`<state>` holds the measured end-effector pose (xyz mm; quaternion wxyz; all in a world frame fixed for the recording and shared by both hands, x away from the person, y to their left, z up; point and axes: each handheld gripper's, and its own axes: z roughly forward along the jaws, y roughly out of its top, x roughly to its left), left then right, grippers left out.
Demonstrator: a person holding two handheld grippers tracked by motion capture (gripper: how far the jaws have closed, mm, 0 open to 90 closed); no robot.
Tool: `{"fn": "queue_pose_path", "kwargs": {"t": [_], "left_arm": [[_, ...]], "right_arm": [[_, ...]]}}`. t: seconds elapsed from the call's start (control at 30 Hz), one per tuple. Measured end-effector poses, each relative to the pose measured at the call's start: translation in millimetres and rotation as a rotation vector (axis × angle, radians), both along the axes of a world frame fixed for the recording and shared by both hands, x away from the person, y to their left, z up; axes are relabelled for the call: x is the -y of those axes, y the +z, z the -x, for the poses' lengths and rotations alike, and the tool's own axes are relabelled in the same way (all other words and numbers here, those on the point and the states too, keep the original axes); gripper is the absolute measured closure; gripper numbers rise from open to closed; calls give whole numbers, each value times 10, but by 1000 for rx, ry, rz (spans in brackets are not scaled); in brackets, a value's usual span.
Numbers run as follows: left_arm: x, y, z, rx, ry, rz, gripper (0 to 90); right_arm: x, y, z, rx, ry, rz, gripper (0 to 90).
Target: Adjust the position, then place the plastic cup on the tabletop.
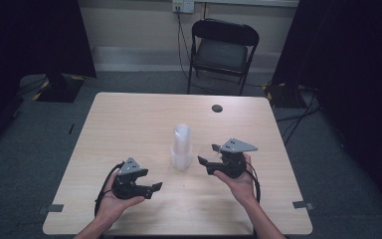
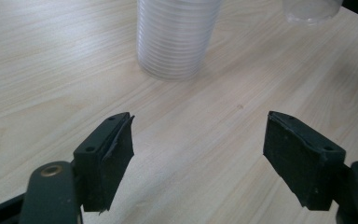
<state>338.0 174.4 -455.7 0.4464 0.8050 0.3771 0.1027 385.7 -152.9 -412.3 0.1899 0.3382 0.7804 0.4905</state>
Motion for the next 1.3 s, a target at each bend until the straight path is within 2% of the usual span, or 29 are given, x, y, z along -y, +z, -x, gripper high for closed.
{"fn": "queue_pose_path", "kwargs": {"t": [0.17,0.37,0.6,0.67,0.8,0.93,0.97,1.17,1.3], "left_arm": [[-1,0,5,-1,1,2,241],[-5,-18,-6,-8,2,3,241],[-15,-57,-53,-33,1,8,244],[-12,-62,-61,-31,5,10,246],[-11,-58,-67,-35,5,13,246],[-6,-55,-94,-43,9,11,246],[6,-55,-119,-49,16,18,246],[60,-75,-164,-64,8,1,245],[79,-88,-143,-67,2,-5,245]], "right_arm": [[37,-9,-120,2,-54,-19,296],[79,-32,-200,3,-85,-30,294],[105,-65,-351,-7,-136,-42,291],[107,-78,-419,-23,-159,-43,286],[149,-98,-491,-47,-188,-75,285],[175,-119,-595,-57,-207,-77,282],[170,-124,-662,-61,-222,-70,282],[149,-128,-785,-57,-225,-62,279],[171,-225,-891,-69,-263,-59,276]]}}
